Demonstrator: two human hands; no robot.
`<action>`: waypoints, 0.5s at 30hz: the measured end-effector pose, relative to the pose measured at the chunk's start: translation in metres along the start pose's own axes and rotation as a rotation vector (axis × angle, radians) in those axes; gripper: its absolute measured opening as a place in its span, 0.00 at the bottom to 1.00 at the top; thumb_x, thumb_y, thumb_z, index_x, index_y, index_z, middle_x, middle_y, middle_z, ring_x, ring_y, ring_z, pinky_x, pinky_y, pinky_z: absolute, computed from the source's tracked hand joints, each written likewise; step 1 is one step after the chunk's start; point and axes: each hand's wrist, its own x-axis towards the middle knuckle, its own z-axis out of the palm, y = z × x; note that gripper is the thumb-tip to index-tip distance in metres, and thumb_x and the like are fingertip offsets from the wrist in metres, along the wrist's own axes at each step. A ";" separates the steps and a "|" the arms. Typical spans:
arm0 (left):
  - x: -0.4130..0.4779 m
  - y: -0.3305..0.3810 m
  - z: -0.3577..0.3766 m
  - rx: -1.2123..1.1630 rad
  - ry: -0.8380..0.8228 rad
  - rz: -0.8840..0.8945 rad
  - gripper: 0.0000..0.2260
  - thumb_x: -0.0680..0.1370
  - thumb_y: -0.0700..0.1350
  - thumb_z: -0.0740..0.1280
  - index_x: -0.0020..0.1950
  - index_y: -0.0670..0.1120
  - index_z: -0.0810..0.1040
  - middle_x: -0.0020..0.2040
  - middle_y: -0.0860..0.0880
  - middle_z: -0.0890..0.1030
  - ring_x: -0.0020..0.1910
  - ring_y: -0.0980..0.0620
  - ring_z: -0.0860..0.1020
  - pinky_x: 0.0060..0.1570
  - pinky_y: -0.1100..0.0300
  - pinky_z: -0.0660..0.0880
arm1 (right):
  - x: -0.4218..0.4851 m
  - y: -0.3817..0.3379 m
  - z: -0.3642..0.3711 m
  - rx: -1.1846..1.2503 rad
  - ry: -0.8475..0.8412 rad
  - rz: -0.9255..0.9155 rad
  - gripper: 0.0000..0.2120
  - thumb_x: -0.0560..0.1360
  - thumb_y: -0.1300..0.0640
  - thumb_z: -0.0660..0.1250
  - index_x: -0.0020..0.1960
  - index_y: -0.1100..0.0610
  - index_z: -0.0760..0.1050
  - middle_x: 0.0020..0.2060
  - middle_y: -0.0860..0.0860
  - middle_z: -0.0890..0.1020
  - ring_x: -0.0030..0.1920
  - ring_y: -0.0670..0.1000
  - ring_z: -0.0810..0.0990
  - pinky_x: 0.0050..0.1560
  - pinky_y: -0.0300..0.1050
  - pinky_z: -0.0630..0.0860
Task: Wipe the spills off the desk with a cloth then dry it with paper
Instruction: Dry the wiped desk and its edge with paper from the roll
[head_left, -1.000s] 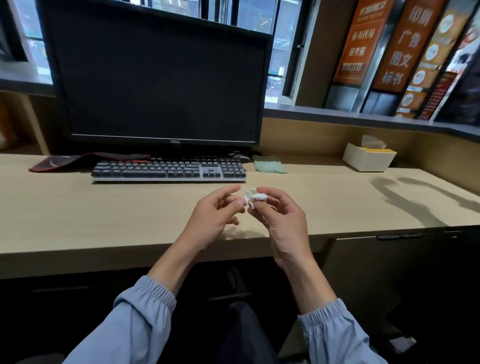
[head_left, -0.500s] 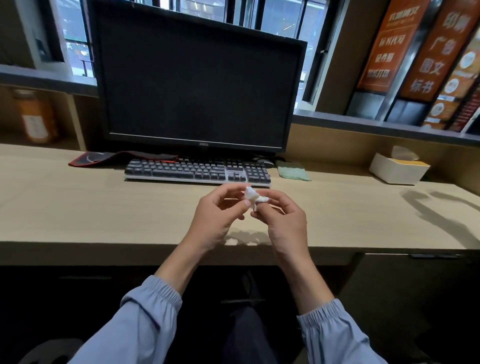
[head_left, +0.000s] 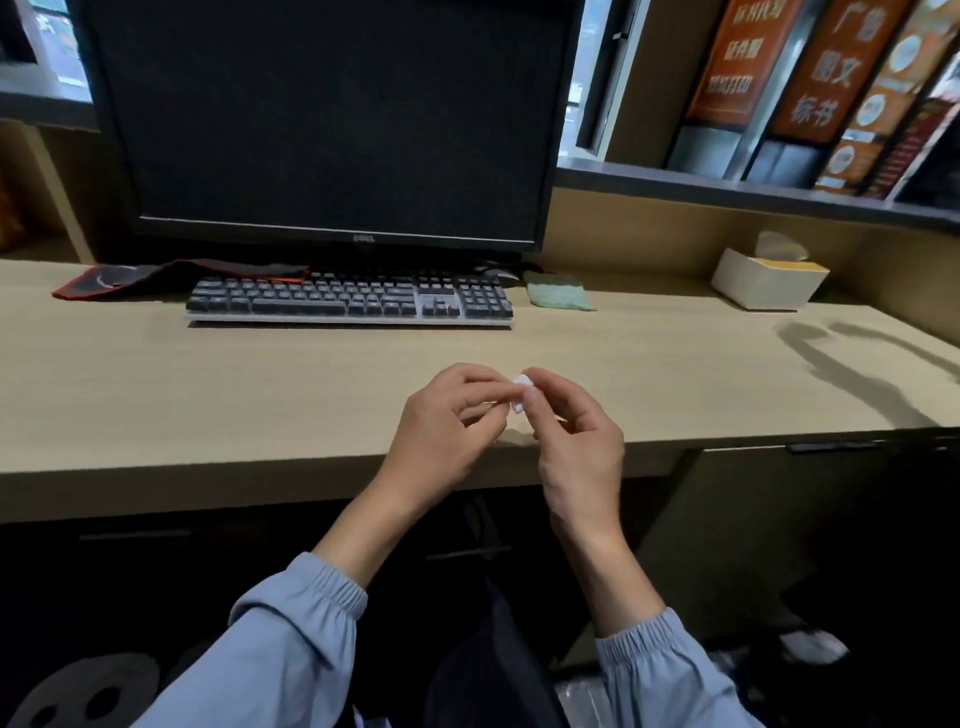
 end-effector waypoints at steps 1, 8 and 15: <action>0.001 -0.001 0.007 -0.004 -0.022 0.002 0.11 0.80 0.35 0.72 0.57 0.49 0.89 0.54 0.52 0.84 0.57 0.53 0.84 0.58 0.61 0.81 | -0.002 0.001 -0.006 0.053 0.054 -0.008 0.09 0.77 0.58 0.74 0.57 0.55 0.84 0.51 0.48 0.87 0.54 0.47 0.85 0.56 0.43 0.81; 0.012 0.006 0.058 0.083 -0.186 -0.033 0.12 0.80 0.35 0.70 0.59 0.49 0.85 0.51 0.57 0.88 0.53 0.62 0.84 0.58 0.67 0.77 | -0.009 0.019 -0.049 0.140 0.220 0.014 0.10 0.76 0.67 0.74 0.56 0.62 0.82 0.49 0.53 0.87 0.51 0.49 0.86 0.53 0.37 0.79; 0.016 -0.002 0.063 0.515 -0.370 0.176 0.11 0.82 0.46 0.68 0.64 0.52 0.82 0.59 0.58 0.83 0.60 0.58 0.78 0.64 0.57 0.74 | 0.017 0.048 -0.121 -0.122 0.560 -0.047 0.06 0.76 0.55 0.76 0.52 0.54 0.85 0.53 0.49 0.83 0.45 0.41 0.83 0.49 0.38 0.77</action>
